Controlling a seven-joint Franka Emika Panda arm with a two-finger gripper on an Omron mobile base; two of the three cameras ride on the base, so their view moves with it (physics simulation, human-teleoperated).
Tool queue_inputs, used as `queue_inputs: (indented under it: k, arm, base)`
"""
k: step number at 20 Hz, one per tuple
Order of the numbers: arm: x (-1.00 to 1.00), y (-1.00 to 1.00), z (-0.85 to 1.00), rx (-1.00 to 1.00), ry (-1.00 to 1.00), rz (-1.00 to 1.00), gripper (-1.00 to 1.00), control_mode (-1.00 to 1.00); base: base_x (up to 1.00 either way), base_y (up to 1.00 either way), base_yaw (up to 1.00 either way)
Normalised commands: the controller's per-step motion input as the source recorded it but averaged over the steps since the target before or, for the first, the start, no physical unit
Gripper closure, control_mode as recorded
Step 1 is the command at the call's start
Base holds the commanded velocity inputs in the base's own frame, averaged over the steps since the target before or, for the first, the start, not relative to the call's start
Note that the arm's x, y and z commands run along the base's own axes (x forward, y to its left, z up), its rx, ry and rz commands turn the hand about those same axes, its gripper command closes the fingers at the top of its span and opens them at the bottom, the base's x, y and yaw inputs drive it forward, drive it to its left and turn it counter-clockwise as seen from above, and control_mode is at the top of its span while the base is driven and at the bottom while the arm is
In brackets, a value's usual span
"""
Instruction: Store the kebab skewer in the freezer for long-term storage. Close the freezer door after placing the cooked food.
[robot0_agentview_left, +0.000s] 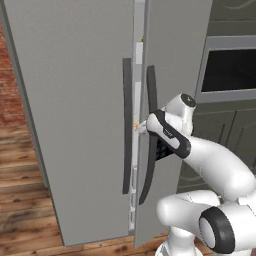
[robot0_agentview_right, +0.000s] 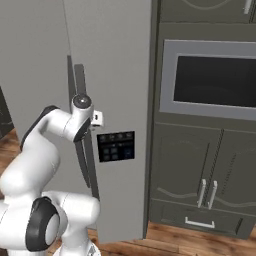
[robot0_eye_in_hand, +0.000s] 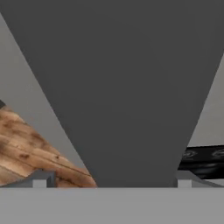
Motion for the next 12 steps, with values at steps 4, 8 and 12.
queue_inputs:
  k: [4,8,12]
  arm:
    - [0.32,-0.01,0.05,-0.02,0.00,-0.09,-1.00,-1.00]
    - [-0.55,-0.01,0.55,0.00,0.00,-0.02,-1.00,-1.00]
    - [-0.33,-0.13,0.81,0.00,0.03,-0.02,-1.00,-1.00]
  base:
    - [0.00,0.00,0.00]
    - [0.00,0.00,0.00]
    - [0.00,0.00,0.00]
